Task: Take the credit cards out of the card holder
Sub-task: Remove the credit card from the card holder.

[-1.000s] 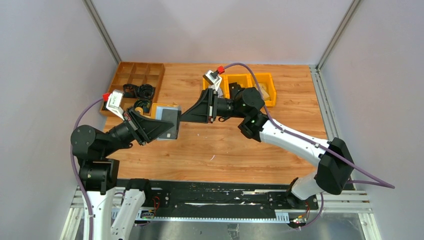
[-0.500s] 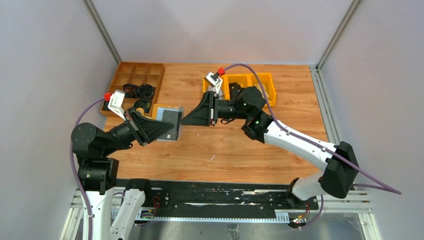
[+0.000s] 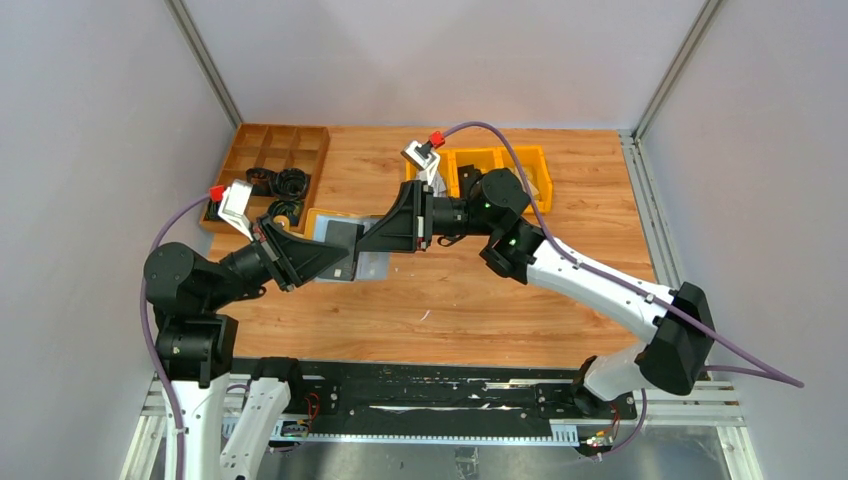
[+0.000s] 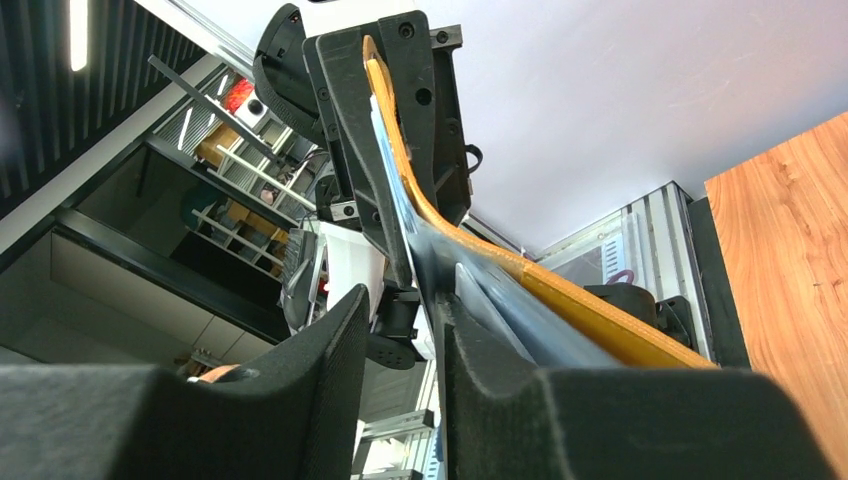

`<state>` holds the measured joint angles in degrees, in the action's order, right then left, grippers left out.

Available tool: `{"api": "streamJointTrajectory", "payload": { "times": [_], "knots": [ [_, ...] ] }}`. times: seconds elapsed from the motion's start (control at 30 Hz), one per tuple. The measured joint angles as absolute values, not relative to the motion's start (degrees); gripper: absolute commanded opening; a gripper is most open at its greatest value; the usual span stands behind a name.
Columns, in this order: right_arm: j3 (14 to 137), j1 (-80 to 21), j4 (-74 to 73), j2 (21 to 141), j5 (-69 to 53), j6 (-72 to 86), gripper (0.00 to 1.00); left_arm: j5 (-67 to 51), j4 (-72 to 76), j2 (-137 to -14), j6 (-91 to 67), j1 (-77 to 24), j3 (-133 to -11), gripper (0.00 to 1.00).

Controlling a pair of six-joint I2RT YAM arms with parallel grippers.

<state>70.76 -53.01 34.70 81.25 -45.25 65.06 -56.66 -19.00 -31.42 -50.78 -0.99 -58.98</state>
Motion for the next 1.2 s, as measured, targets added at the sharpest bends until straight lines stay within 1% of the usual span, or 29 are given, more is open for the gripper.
{"api": "streamJointTrajectory", "payload": {
  "times": [0.17,0.23,0.27,0.37,0.47,0.53,0.6,0.7,0.83,0.97,1.03,1.2],
  "knots": [
    [70.8,-53.0,34.7,82.1,-45.2,65.1,0.22,-56.6,-19.3,-31.4,-50.3,-1.0,-59.1,0.00],
    [70.8,-53.0,34.8,82.5,-45.2,65.2,0.15,-56.6,-19.3,-31.4,-50.6,-1.0,-59.1,0.01],
    [70.8,-53.0,34.9,82.7,-45.2,65.3,0.12,-56.6,-19.2,-31.4,-51.0,-1.0,-59.1,0.03],
    [70.8,-52.9,36.2,82.9,-45.3,66.2,0.00,-56.7,-17.6,-31.4,-52.7,-1.0,-59.1,0.18],
    [70.8,-52.9,37.8,82.9,-45.5,66.9,0.00,-57.1,-15.8,-31.4,-54.2,-0.9,-58.8,0.27],
    [70.8,-52.9,38.2,82.9,-45.5,67.5,0.00,-58.0,-14.6,-31.4,-55.4,-1.0,-58.5,0.30],
    [70.8,-52.9,38.6,83.0,-45.6,67.9,0.00,-58.4,-14.1,-31.4,-55.9,-1.0,-58.5,0.31],
    [69.4,-52.9,39.9,82.8,-45.6,68.2,0.00,-58.7,-13.4,-31.4,-56.6,-1.0,-58.5,0.29],
    [67.3,-52.8,41.2,81.7,-45.6,68.8,0.00,-59.2,-13.4,-31.5,-57.5,-1.0,-58.1,0.17],
    [66.1,-52.4,41.6,80.4,-45.7,69.2,0.00,-59.4,-13.1,-31.7,-58.3,-1.0,-58.0,0.09],
    [65.7,-52.3,41.3,79.7,-45.8,69.1,0.00,-59.4,-12.7,-31.8,-58.7,-1.0,-58.0,0.08],
    [64.8,-51.9,40.3,78.3,-46.1,68.8,0.00,-59.5,-11.8,-31.9,-59.1,-1.0,-58.0,0.08]
  ]
}}
